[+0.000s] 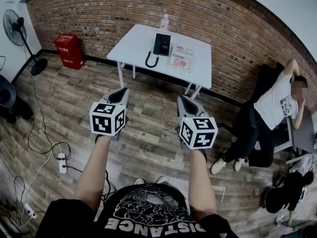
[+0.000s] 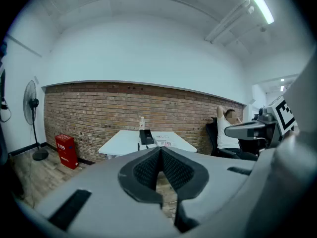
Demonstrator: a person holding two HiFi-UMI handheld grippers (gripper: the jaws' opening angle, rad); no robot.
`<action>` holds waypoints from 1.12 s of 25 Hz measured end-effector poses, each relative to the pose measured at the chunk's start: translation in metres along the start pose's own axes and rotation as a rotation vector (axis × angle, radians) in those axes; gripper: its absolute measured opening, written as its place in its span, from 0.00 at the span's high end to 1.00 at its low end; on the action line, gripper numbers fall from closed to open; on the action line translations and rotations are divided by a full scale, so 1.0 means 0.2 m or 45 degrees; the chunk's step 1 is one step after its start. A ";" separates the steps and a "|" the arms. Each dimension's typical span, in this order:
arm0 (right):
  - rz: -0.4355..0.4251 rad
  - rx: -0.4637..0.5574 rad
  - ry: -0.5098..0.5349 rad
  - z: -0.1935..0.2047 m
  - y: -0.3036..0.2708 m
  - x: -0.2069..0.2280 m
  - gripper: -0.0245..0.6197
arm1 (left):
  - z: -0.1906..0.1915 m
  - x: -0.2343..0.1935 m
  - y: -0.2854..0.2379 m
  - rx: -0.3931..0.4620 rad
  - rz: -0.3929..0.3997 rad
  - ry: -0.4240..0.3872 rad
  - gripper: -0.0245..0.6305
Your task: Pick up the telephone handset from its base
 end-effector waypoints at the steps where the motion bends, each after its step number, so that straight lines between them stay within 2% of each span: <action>1: -0.001 0.001 -0.004 0.00 0.00 -0.01 0.96 | 0.00 0.00 0.00 -0.003 0.003 0.002 0.95; 14: -0.003 -0.013 -0.011 0.04 -0.12 0.03 0.96 | 0.02 -0.04 -0.16 -0.026 0.055 0.049 0.95; 21: -0.015 -0.019 -0.015 0.05 -0.30 0.11 0.96 | 0.02 -0.13 -0.34 -0.035 0.053 0.055 0.95; 28: -0.035 -0.025 -0.027 0.06 -0.58 0.26 0.96 | 0.00 -0.22 -0.64 -0.039 0.081 0.068 0.93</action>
Point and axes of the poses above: the fingertips, and each gripper's own axes: y backward along the fingers, x to its right, z out of its underside, the point moved 2 cm from there along y, backward along the fingers, and after that the axes turned 6 degrees about x, right-handed, at the moved point
